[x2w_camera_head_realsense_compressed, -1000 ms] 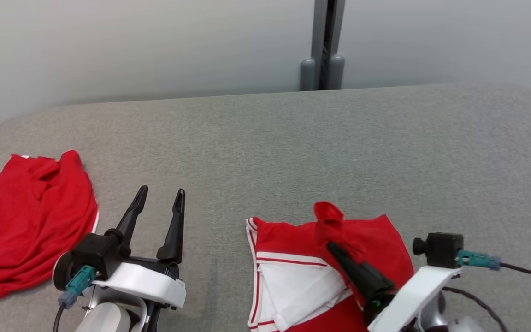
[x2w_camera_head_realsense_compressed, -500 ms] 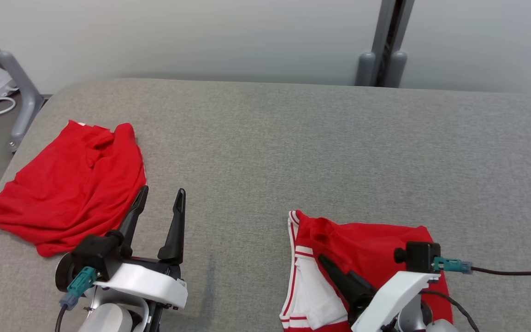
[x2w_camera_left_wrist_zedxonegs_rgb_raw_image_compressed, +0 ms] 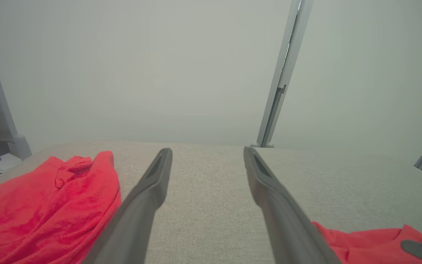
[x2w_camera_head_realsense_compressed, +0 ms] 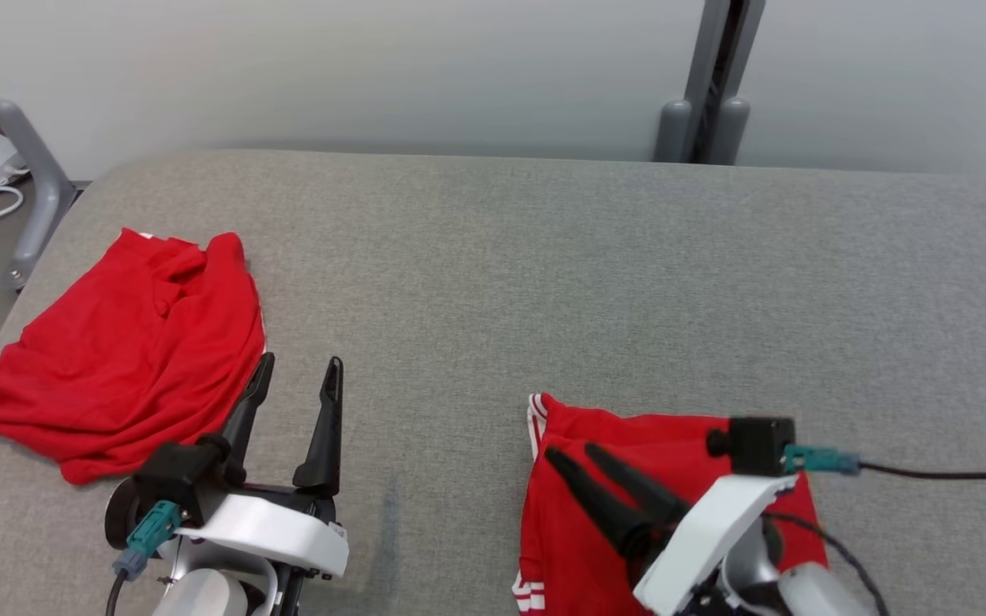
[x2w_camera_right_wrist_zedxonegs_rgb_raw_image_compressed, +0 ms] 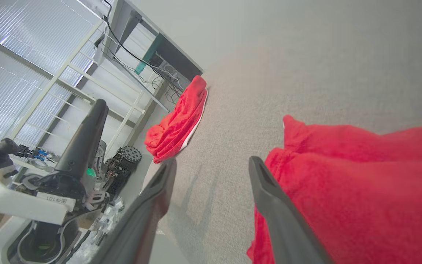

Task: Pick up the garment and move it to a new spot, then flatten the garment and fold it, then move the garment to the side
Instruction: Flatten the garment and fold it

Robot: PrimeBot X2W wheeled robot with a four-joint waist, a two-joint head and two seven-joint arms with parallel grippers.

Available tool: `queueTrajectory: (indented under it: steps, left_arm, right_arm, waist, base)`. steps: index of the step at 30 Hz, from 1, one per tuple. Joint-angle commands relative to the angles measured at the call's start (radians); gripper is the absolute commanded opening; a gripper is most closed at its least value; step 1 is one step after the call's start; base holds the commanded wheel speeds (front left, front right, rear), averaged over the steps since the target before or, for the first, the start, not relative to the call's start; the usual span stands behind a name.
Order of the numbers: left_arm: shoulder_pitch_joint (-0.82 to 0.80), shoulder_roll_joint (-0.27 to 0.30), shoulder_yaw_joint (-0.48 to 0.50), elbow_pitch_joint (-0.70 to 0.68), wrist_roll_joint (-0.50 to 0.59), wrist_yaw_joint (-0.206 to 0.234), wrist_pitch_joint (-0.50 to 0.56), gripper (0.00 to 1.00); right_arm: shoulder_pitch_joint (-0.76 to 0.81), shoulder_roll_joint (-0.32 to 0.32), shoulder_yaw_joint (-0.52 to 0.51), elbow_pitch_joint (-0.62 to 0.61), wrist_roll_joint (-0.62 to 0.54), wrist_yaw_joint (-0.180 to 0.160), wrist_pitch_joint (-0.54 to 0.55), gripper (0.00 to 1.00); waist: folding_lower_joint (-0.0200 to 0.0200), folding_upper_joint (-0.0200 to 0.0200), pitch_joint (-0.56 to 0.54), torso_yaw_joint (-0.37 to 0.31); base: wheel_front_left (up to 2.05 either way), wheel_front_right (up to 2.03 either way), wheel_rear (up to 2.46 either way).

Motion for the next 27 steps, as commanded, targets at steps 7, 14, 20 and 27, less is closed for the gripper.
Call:
queueTrajectory:
  steps: [7, 14, 20, 27]
  left_arm:
    - [0.006, -0.009, 0.011, 0.005, 0.016, -0.012, -0.005, 1.00]
    - [0.008, -0.023, 0.022, 0.003, 0.033, -0.019, -0.005, 1.00]
    - [0.018, -0.033, 0.051, -0.010, 0.068, -0.028, -0.005, 1.00]
    - [0.065, -0.073, 0.093, -0.009, 0.125, -0.056, -0.005, 1.00]
  right_arm:
    - [-0.039, -0.096, -0.140, -0.103, -0.209, 0.000, -0.085, 1.00]
    - [-0.028, -0.182, -0.231, -0.131, -0.436, 0.000, -0.217, 1.00]
    - [0.020, -0.184, -0.356, -0.122, -0.634, 0.000, -0.346, 1.00]
    - [0.098, -0.113, -0.472, -0.111, -0.760, 0.000, -0.450, 1.00]
  waist:
    - [0.0000, 0.0000, -0.007, -0.051]
    - [0.0000, 0.0000, -0.013, -0.076]
    - [0.0000, 0.0000, -0.020, -0.088]
    - [0.0000, 0.0000, -0.028, -0.092]
  base:
    - [0.00, 0.00, 0.00]
    - [0.00, 0.00, 0.00]
    - [0.00, 0.00, 0.00]
    - [0.00, 0.00, 0.00]
